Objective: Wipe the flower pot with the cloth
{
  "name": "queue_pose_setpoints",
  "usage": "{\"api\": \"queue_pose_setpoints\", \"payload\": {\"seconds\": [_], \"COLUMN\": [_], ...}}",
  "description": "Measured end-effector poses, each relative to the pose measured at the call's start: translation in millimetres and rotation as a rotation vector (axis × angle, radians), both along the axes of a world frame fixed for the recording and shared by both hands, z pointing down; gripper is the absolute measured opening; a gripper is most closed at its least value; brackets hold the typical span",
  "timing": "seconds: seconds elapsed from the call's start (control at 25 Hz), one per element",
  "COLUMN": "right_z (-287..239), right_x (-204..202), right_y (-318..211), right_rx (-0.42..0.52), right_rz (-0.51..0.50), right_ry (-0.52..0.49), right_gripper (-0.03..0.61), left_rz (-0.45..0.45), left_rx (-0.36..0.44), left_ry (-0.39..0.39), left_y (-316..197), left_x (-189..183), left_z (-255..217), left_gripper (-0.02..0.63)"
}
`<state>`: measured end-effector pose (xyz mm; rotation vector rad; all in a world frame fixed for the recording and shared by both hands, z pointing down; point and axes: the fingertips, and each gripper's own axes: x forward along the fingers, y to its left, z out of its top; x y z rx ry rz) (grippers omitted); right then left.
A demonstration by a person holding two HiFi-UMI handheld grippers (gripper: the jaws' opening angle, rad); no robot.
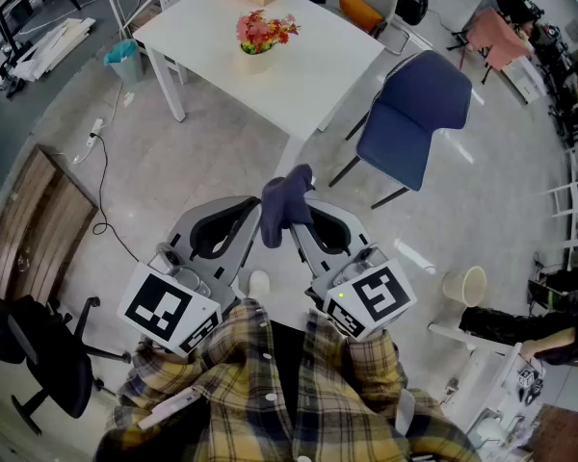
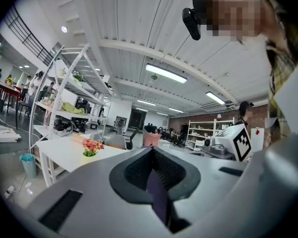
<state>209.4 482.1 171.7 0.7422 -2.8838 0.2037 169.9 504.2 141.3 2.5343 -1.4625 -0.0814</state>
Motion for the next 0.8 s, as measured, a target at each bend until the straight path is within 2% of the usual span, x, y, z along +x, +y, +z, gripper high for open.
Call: {"api": "queue_pose_setpoints", "payload": {"seconds": [0.52,0.8], "right_z": [-3,3], "right_x": [12,19], "right_y": [-5,-9], "right_rx": [-0.012,-0.015], "right_rz": [-0.015,-0.024], "right_ry": [-0.032,-0.018], "right_gripper": [0.012,0.012], "left_rz": [-0.045,-0.067], "left_rx": [0.018,0.008], "left_ry": [0.026,0.039], "left_y": [1,2], "left_x": [7,12], "left_z": [-1,5], "left_gripper": [0.009,0.009]}}
